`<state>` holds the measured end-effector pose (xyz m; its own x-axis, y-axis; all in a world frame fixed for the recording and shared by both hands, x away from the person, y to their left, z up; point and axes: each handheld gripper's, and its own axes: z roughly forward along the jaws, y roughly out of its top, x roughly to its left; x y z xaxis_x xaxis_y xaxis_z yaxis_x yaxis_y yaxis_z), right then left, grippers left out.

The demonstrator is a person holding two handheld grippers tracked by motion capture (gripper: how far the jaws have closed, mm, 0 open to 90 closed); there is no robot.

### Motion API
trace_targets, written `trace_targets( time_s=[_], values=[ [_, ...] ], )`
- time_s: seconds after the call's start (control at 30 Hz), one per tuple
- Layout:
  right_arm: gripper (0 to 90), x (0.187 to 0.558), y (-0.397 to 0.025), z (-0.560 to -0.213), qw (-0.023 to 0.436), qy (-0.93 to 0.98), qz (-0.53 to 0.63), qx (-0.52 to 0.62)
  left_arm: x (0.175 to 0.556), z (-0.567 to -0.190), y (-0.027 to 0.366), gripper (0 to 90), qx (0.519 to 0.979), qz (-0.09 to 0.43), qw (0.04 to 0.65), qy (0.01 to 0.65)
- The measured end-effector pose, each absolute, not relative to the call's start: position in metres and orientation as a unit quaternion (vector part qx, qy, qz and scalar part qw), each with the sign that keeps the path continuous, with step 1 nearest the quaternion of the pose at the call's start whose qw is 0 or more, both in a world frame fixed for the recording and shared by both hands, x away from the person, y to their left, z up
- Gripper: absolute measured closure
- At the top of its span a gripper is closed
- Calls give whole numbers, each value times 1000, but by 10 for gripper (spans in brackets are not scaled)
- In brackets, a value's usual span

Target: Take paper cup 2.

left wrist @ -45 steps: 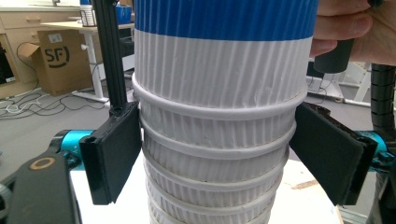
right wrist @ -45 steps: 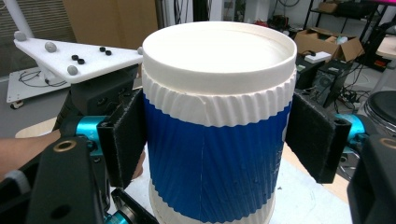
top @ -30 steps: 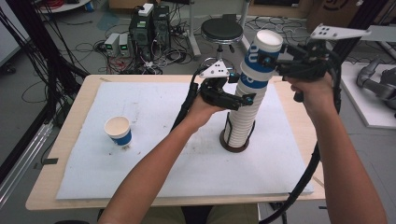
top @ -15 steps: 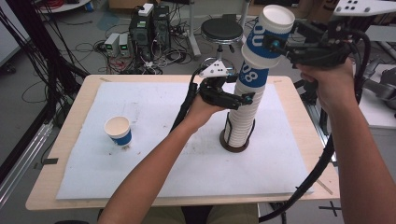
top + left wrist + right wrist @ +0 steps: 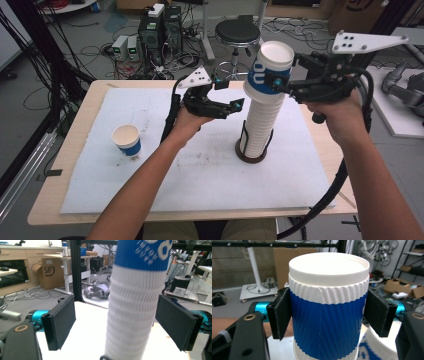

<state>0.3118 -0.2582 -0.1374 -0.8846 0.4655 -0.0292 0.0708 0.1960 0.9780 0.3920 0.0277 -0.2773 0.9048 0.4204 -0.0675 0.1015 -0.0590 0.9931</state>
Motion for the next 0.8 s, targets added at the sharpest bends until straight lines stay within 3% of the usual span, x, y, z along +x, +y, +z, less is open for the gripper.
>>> trace_targets(
  time_s=[0.33, 0.6, 0.8],
  values=[
    [283, 308, -233, -172, 137, 779, 590, 162, 371, -292, 76, 165, 736, 148, 635, 182],
    [282, 305, -231, -229, 99, 786, 590, 154, 353, -304, 102, 165, 750, 164, 613, 186],
    [282, 304, -227, -270, 96, 795, 578, 156, 344, -312, 117, 165, 759, 169, 598, 196]
  ],
)
